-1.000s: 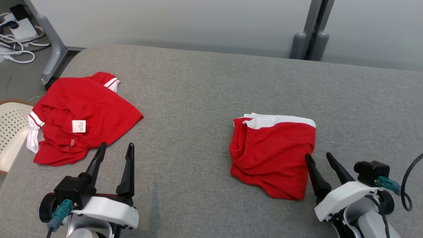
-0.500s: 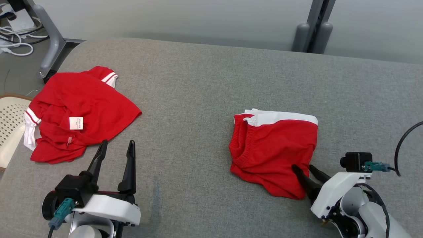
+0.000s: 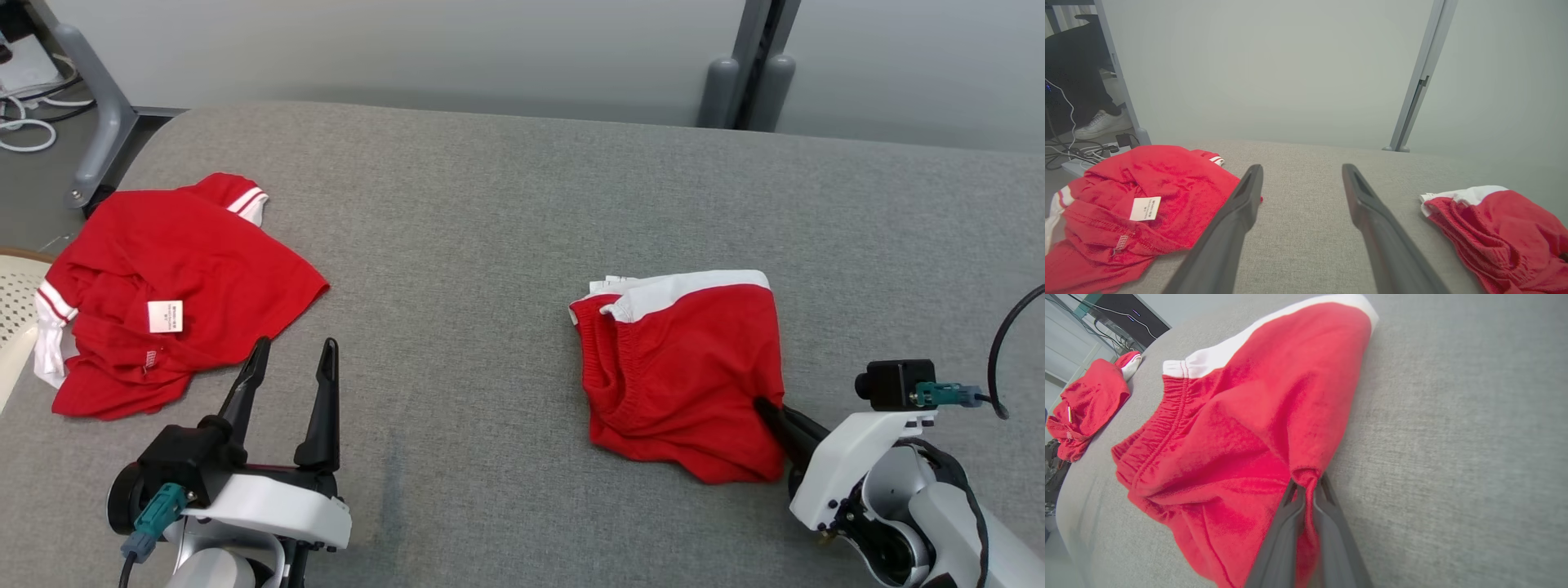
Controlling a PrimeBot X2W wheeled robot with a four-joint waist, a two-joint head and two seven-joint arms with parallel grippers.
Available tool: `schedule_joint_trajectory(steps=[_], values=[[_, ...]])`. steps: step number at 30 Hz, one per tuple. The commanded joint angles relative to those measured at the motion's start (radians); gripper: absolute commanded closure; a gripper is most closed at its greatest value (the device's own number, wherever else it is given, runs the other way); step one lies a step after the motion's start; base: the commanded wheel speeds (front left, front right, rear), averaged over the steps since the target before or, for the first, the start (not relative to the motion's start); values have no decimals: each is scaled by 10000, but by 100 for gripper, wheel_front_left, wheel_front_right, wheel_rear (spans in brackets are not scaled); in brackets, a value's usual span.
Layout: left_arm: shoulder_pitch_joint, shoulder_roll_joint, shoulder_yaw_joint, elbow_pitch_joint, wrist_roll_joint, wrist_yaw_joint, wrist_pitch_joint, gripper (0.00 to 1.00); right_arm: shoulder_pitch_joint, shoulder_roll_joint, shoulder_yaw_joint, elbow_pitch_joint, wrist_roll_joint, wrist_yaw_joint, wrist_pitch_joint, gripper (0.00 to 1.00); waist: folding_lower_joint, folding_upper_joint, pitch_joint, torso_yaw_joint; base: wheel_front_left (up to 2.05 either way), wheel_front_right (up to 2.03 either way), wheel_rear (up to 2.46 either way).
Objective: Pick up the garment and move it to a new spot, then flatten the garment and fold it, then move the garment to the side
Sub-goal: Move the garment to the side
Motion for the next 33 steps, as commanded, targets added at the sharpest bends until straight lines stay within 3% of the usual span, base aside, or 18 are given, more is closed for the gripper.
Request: schedule_joint_trajectory(steps=[1,11,20,27,33], values=[[-222,-14,40,-67,98,-11,-37,0,-115,-210,76,-71,-72,-1,-49,100,0,0,54,-125,0,0,0],[-484,-136,38,-152,129,-50,-79,0,-411,-1428,518,-596,-906,-1,199,100,0,0,273,-1472,0,0,0],[-1032,-10,12,-311,341,-154,-48,0,-1287,-1950,1346,-1306,-1479,-3,48,100,0,0,1198,-3118,0,0,0],[-1758,312,-104,-745,644,-195,329,0,-2332,-2743,1916,-840,-1966,-3,-701,100,0,0,2310,-4171,0,0,0],[-2181,576,-202,-1096,870,-194,680,0,-3004,-3291,1715,-126,-2076,-3,-1413,100,0,0,2993,-4855,0,0,0]])
